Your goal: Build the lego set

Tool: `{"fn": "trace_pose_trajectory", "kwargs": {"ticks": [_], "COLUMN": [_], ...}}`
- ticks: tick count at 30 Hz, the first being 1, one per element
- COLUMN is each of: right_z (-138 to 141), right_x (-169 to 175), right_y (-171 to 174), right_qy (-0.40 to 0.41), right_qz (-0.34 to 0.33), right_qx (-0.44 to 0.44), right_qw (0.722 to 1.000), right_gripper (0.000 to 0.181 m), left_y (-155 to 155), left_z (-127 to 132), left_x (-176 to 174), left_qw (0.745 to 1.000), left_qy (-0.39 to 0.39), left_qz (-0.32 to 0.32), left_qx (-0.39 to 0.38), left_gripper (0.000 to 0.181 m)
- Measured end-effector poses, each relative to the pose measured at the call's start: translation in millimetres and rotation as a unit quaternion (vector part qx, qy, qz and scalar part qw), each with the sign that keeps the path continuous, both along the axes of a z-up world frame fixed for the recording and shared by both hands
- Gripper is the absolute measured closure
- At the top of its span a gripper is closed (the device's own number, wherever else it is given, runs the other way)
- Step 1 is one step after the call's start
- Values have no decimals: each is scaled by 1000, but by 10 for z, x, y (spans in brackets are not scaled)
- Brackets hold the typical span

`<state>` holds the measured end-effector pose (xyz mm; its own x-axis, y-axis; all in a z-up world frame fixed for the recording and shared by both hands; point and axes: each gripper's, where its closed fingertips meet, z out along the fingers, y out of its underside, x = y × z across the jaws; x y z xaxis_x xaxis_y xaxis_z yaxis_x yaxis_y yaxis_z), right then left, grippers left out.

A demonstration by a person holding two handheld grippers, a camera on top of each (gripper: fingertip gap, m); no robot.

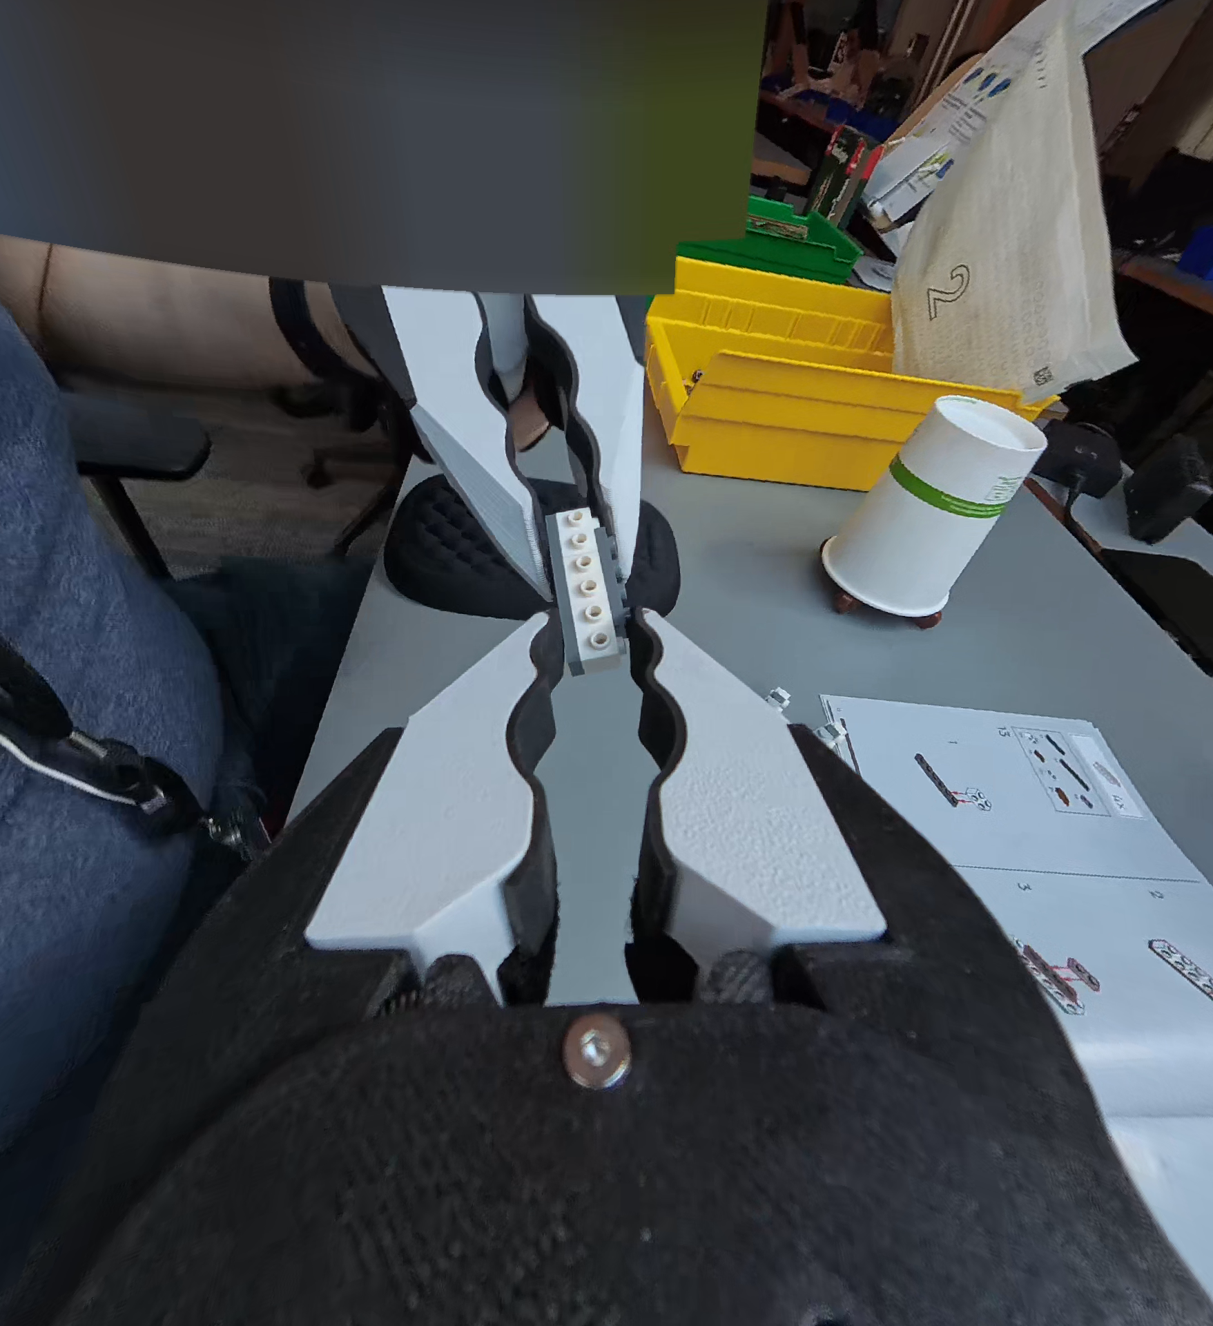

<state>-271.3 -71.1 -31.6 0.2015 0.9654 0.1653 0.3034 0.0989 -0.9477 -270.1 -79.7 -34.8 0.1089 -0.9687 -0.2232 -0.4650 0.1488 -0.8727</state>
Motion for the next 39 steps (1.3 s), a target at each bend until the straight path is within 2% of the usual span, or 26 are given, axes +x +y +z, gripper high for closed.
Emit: {"fn": "trace_pose_trajectory", "kwargs": {"ticks": [1, 3, 6, 8, 10, 12, 13, 15, 18, 21, 24, 30, 36, 39], "right_z": [33, 111, 120, 100, 118, 179, 197, 190, 183, 174, 74, 117, -41, -64], "right_x": [16, 86, 195, 202, 171, 167, 149, 168, 73, -9, -106, -115, -119, -140], "right_y": [46, 153, 262, 252, 233, 242, 245, 327, 352, 377, 411, 390, 412, 431], "right_qy": [25, 74, 89, 68, 54, 48, 43, 18, 20, 52, 51, 54, 42, 43], "right_qz": [-16, -66, -165, -215, -252, -292, -301, -336, -337, -332, -315, -335, -346, -340], "right_qx": [-15, -6, 80, 144, 191, 230, 243, 267, 292, 265, 235, 245, 239, 230], "right_qw": [999, 995, 979, 964, 947, 927, 921, 903, 895, 904, 918, 908, 906, 911], "right_gripper": [164, 164, 164, 164, 164, 164, 164, 164, 164, 164, 162, 163, 162, 163], "left_y": [56, 134, 93, 109, 193, 252, 263, 246, 349, 381, 420, 410, 440, 462], "left_z": [29, 70, 64, 46, 162, 253, 245, 200, 194, 216, 199, 248, 104, 53], "left_x": [10, 24, 99, 147, 151, 146, 161, 201, 127, 39, -70, -104, -105, -126], "left_qw": [999, 991, 951, 926, 890, 850, 844, 848, 848, 838, 835, 818, 796, 794], "left_qy": [-26, -84, -165, -204, -280, -332, -334, -324, -354, -392, -407, -421, -415, -410], "left_qz": [15, 36, 16, 15, 23, 18, 16, 15, 62, 80, 93, 61, 89, 101], "left_qx": [-23, -100, -261, -318, -360, -408, -420, -418, -390, -372, -358, -388, -431, -437], "left_gripper": [166, 136, 124, 139, 152, 159, 159, 162, 168, 171, 174, 174, 171, 166]}}
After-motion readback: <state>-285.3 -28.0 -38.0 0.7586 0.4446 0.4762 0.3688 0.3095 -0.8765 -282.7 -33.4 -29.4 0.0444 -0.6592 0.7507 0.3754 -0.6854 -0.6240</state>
